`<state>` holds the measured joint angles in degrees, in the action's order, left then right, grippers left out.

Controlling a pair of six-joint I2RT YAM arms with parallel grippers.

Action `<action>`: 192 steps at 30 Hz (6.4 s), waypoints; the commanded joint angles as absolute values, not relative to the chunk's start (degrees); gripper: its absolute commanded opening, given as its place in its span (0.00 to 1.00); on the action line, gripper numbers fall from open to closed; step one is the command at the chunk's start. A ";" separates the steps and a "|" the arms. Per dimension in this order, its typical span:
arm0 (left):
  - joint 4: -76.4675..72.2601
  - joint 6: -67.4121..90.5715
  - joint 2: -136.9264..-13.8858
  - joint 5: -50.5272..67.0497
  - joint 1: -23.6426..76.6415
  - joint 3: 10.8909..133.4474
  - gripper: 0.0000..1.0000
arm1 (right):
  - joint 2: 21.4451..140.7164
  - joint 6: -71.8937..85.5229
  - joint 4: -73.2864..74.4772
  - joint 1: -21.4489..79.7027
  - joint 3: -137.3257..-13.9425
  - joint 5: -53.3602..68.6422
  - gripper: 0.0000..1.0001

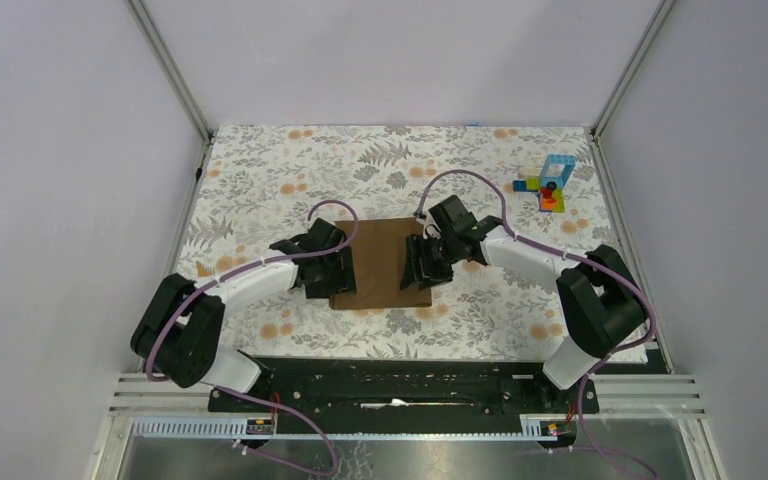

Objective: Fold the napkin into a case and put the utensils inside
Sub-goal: Smooth out the square-folded napkin at the center of the board.

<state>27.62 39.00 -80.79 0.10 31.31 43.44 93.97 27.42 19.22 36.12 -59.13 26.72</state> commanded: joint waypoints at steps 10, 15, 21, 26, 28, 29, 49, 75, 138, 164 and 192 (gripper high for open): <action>29.92 38.09 -82.96 -1.22 31.46 44.24 0.70 | 91.21 21.45 22.14 33.97 -57.20 25.25 0.60; 29.94 38.61 -81.31 -1.73 31.43 43.50 0.66 | 91.58 21.28 22.02 33.27 -56.22 25.76 0.60; 29.38 38.87 -83.25 -1.47 31.43 43.31 0.49 | 90.44 21.24 21.97 32.84 -55.15 25.70 0.60; 28.92 39.20 -82.48 -2.07 31.46 41.75 0.38 | 88.97 20.57 23.22 32.73 -54.97 24.40 0.64; 28.97 39.41 -82.11 -2.80 31.44 41.05 0.35 | 88.78 21.00 23.02 32.74 -55.15 24.78 0.64; 28.93 39.50 -81.91 -2.99 31.46 40.87 0.32 | 88.88 21.50 22.55 32.74 -55.33 25.72 0.63; 34.72 39.61 -76.33 -5.04 31.44 44.61 0.42 | 97.29 26.25 7.91 32.43 -47.84 32.02 0.54; 27.47 43.48 -79.87 -1.65 31.38 36.40 0.16 | 94.08 25.47 9.61 31.35 -45.59 29.99 0.61; 2.65 43.57 -88.34 21.25 14.01 48.94 0.95 | 109.29 29.49 1.96 22.15 -68.59 43.82 0.97; -5.29 46.52 -102.42 25.98 12.21 60.46 0.99 | 118.06 40.17 -10.46 18.78 -76.37 49.51 1.00; -5.83 46.94 -111.61 29.67 5.85 68.26 0.99 | 124.54 33.72 -0.36 11.95 -83.93 50.46 1.00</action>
